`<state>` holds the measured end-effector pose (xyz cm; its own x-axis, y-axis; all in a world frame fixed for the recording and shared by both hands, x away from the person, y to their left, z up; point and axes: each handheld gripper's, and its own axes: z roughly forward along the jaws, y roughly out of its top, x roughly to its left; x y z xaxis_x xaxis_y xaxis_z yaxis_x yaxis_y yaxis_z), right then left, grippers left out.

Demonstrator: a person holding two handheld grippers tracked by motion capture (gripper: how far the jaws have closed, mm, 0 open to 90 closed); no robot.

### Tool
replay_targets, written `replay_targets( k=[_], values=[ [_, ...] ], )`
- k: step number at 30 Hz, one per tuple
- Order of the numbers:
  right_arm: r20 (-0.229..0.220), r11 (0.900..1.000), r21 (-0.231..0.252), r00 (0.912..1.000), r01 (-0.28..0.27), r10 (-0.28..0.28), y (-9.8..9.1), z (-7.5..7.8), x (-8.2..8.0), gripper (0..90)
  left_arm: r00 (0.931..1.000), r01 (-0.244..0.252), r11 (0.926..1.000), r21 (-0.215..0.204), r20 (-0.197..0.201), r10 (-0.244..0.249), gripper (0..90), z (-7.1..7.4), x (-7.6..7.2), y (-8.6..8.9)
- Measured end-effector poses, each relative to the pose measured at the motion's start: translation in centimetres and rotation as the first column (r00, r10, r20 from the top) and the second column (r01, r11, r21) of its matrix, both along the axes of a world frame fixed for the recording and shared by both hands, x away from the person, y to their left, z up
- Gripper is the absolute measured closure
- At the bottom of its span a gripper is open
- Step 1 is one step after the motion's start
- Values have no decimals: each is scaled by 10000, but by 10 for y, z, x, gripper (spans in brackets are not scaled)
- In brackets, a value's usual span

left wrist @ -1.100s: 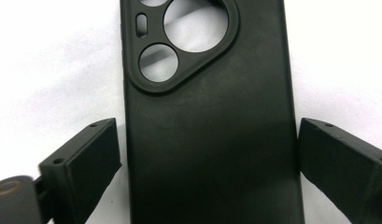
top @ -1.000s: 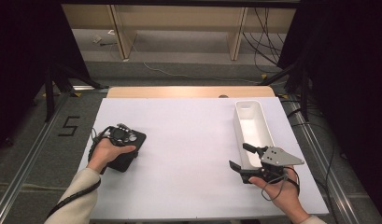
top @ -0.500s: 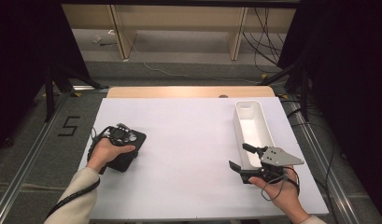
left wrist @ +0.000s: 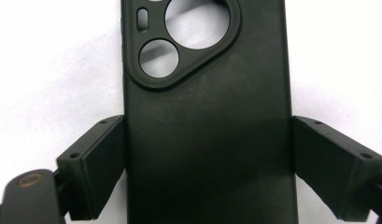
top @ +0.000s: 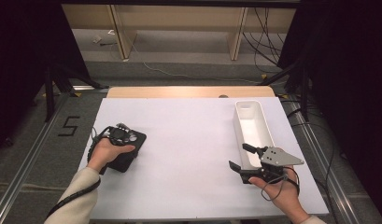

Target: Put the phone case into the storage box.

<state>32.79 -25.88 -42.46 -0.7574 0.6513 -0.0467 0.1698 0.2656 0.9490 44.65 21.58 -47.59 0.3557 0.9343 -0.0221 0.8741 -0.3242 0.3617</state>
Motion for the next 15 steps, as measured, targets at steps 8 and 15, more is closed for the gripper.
replay_targets(
  k=[8, 15],
  values=[
    [-9, 10000, -22, 10000, -6, 6, 0, 0, 0, 223, 10000, -81, 10000, -6, -1, 81, 132, 0, -1, 0],
    [-3, 10000, -32, 10000, -4, 4, 0, 0, 0, 223, 9999, -155, 9999, -8, 34, 155, 133, 0, -1, -1]
  ],
)
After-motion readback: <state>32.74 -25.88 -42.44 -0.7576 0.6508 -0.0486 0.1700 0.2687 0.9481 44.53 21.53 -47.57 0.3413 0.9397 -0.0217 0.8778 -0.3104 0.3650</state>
